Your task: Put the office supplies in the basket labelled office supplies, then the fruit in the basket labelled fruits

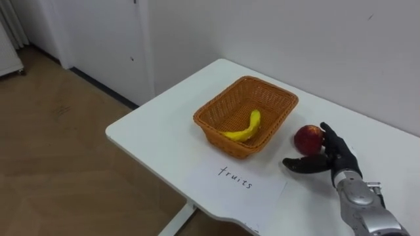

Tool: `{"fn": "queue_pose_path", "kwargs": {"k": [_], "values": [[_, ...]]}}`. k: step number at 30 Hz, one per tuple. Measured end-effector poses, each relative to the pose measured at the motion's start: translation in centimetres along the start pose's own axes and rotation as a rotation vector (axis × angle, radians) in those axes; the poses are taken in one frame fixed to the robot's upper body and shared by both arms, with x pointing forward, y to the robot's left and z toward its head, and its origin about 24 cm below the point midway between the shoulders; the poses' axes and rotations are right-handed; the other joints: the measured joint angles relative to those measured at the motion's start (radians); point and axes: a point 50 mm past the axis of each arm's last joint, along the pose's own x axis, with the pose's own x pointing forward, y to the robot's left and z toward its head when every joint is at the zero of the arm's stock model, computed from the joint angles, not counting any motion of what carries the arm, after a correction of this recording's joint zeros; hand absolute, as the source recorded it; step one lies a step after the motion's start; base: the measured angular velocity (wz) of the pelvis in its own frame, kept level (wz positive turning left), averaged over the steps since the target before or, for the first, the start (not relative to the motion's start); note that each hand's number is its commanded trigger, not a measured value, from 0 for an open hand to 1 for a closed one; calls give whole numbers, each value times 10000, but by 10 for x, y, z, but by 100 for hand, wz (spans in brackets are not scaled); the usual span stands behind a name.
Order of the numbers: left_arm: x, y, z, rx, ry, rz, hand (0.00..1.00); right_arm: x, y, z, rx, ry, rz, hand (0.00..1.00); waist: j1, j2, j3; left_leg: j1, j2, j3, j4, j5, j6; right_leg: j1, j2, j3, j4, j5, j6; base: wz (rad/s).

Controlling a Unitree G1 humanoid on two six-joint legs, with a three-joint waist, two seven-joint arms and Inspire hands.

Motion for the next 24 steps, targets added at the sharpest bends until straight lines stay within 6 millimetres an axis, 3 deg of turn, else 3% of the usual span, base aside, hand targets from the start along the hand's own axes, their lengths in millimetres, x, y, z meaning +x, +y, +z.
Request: {"fn": "queue_pose_path", "kwargs": {"k": [9,17,19,24], "values": [[0,5,-1,261,13,44,0,2,-2,1,-18,49,-131,0,-43,-42,27,-36,-8,-29,8,1,0,-27,0,0,6,-5,0,0],[-1,11,8,489,-398,170,0,10,-8,19,260,-258,-121,0,-98,-68,35,-652,1,-59,142,63,-42,-744,-46,16,351,-64,-39,-1],[0,12,14,493,-544,193,0,13,-9,23,269,-261,-127,0,-120,-81,33,-781,19,-57,160,86,-57,-858,-36,13,354,-92,7,0],[2,19,38,589,-1180,392,0,21,-12,36,219,-356,-191,0,-75,-132,45,-1229,88,-22,174,204,-102,-1337,-8,12,455,6,-165,-1]]}}
